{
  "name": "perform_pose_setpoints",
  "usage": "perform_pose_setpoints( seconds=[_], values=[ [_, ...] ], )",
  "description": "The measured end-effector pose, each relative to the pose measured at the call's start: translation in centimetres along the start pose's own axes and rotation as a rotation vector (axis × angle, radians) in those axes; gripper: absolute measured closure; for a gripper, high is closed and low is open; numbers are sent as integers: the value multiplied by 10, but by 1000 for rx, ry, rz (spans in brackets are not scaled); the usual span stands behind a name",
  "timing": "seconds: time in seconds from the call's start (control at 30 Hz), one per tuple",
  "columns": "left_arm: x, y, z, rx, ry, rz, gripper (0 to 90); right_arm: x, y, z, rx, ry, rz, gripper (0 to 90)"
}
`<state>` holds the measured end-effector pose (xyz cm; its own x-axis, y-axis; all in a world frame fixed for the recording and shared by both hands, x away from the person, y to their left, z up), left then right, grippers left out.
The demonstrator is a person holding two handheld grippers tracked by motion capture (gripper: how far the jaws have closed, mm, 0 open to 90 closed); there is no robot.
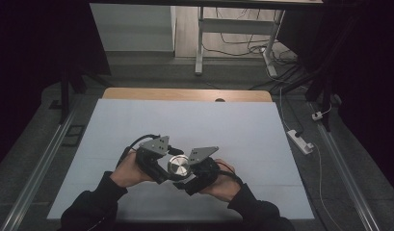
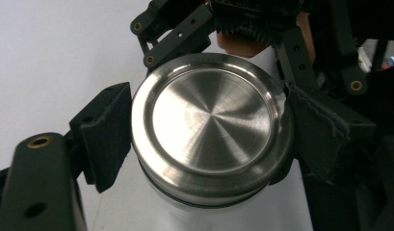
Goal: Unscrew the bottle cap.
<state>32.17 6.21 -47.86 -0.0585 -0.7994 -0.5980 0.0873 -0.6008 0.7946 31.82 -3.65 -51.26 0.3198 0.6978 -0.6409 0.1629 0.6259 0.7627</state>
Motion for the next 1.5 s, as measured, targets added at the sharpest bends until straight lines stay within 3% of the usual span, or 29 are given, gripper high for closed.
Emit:
perform_pose_setpoints(
  seconds=[0.1,0.23,0.43,0.47,0.5,0.6,0.67,0.8,0.87,0.97,1.0,1.03,1.13,1.17,1.23,1.3,1.37,1.43,1.5],
  values=[
    [1,2,-1,-32,43,4,202,0,0,3,8,-20,-1,151],
    [4,6,-1,-88,133,2,202,0,0,8,29,-50,3,152],
    [9,13,0,-203,273,0,203,0,0,14,70,-98,4,151],
    [9,13,0,-203,273,0,203,0,0,14,70,-98,4,151],
    [11,15,1,-236,315,-2,202,0,0,16,79,-113,6,151],
    [14,17,1,-260,343,-4,201,-1,0,18,88,-121,5,152],
    [13,18,1,-260,342,-7,194,-1,0,18,93,-123,7,151],
    [-1,20,-3,-224,305,31,62,-2,0,17,94,-109,13,151],
    [-9,18,-4,-186,266,21,30,-1,0,16,88,-97,12,151],
    [-16,13,-1,-124,168,1,32,0,0,12,67,-67,11,151],
    [-16,13,-1,-124,168,1,31,0,0,12,67,-67,11,151],
    [-17,10,1,-96,102,-9,35,1,1,8,47,-42,9,151],
    [-14,7,2,-76,71,-28,43,1,0,5,21,-20,4,151],
    [-10,4,4,-51,24,-49,60,2,1,-1,9,3,2,151],
    [-6,1,6,-33,1,-69,77,2,2,-4,-13,18,6,151],
    [-4,0,6,-12,-4,-83,115,1,2,-5,-19,23,5,151],
    [-4,1,7,-9,-12,-64,198,1,2,-6,-25,28,9,152],
    [-4,1,7,0,10,-66,202,1,3,-6,-22,22,10,151],
    [-3,2,6,-16,33,-62,203,1,3,-4,-12,10,7,152]
  ],
)
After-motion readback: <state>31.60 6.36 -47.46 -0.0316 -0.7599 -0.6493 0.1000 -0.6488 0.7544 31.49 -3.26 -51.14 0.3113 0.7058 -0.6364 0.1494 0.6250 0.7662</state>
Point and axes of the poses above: each handheld gripper's, and its own axes: x roughly forward along the jaws, y roughly out of its top, z roughly to its right, the point moved 7 cm from there along x, roughly forward along the jaws, and after that the axes turned 8 degrees about -y, right-handed, at the moved point
